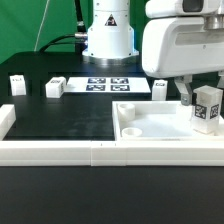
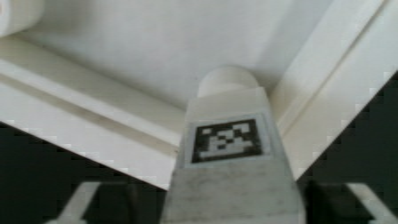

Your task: Assemble one leg

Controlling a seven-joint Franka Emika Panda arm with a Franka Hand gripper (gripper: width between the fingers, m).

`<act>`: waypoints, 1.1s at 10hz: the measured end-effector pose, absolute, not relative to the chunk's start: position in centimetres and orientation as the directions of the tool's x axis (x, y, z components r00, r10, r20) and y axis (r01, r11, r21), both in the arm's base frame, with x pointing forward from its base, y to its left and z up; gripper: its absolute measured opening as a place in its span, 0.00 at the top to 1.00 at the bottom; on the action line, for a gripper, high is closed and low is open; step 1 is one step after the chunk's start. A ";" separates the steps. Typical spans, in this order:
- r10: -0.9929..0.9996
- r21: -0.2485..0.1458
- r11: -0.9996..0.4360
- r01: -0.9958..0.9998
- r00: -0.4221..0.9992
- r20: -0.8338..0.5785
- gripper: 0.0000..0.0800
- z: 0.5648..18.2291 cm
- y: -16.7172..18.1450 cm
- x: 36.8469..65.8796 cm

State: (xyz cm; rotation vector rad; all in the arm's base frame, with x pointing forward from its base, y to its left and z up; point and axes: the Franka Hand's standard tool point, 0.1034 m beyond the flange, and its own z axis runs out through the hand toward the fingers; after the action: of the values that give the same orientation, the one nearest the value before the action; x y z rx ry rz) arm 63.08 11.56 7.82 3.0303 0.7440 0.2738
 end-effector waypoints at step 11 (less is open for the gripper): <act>-0.334 -0.094 -0.942 -0.323 0.930 0.155 0.64 7.5 11.9 62.8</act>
Offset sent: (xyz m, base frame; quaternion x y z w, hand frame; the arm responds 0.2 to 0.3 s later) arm 0.0000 0.0000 0.0000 0.0000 0.0000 0.0000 1.0000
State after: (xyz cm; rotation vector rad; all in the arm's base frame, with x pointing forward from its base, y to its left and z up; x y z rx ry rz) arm 62.81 11.93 7.48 3.1517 -0.5372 0.2719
